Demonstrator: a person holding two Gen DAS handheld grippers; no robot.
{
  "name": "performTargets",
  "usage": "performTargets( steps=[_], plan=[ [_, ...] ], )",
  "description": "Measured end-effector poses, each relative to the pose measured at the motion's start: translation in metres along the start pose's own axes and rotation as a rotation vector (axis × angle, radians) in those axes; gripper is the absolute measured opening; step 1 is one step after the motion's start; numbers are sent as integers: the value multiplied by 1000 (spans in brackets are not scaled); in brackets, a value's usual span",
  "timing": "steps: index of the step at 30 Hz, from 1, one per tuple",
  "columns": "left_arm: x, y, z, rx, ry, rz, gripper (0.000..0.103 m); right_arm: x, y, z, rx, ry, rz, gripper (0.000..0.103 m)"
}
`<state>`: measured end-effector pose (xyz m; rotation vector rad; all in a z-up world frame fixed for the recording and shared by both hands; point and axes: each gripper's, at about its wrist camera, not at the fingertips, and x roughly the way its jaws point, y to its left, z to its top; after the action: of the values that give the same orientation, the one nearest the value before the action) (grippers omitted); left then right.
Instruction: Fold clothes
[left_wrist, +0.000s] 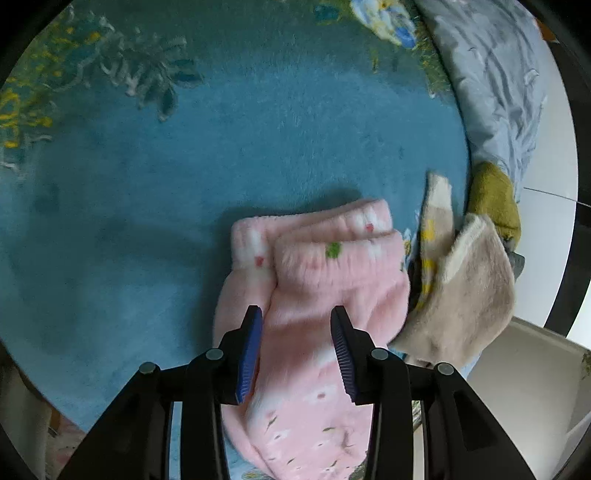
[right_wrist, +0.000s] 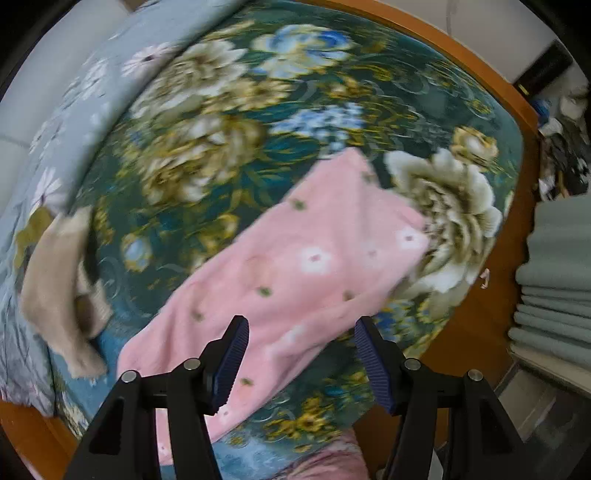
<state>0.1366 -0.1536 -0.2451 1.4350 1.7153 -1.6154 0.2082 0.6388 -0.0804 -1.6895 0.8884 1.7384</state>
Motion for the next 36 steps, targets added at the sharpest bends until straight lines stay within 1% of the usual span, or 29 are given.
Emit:
performTargets(
  steps=[2,5,8,10,12,13,14,15,16,17,20,22,23,24,27,29,30,32,33,34,35,36],
  plan=[
    [15,-2,6,2,31,3,39,-4,26,-6,-34,-4,18,64],
    [28,-6,8,20,41,22,42,-7,68,-15,-96,2,52,64],
    [32,-6,12,9,35,3,43,-8,121,-26,-203,19,93,64],
    [33,-7,13,13,21,-2,43,-5,151,-41,-279,43,108,64],
    [32,-13,13,41,17,-24,39,-2,177,-57,-347,66,119,64],
    [31,-17,12,66,14,-33,35,-1,189,-67,-376,77,121,64],
    [30,-20,12,90,12,-43,20,1,196,-75,-395,85,119,64],
    [28,-23,12,107,8,-54,11,3,203,-80,-409,95,115,64],
    [25,-25,12,124,5,-65,10,5,209,-85,-423,105,110,64],
    [23,-27,11,140,1,-77,8,8,215,-90,-437,115,106,64],
    [7,-24,11,153,-29,-145,7,13,223,-99,-450,133,88,64],
    [-3,-21,11,161,-49,-190,7,16,225,-102,-449,141,74,64],
    [-6,-15,14,157,-59,-198,7,17,223,-102,-446,145,68,64],
    [-7,-11,15,155,-63,-191,7,19,221,-102,-442,149,62,64],
    [-7,12,23,150,-51,-103,7,24,221,-105,-427,161,46,64],
    [-35,48,22,137,-43,-69,7,27,222,-106,-419,169,40,64],
    [-32,50,23,127,-41,-60,7,28,224,-107,-420,172,40,64],
    [-34,56,23,105,-22,-67,8,29,229,-109,-434,174,41,64],
    [-33,57,23,105,-19,-58,13,30,233,-111,-444,176,42,64],
    [-32,57,23,105,-17,-50,18,31,236,-113,-454,177,43,64],
    [-31,57,23,105,-14,-41,31,31,240,-114,-461,179,43,64],
    [-29,57,23,106,-10,-33,40,32,242,-115,-467,182,43,64]
  ],
)
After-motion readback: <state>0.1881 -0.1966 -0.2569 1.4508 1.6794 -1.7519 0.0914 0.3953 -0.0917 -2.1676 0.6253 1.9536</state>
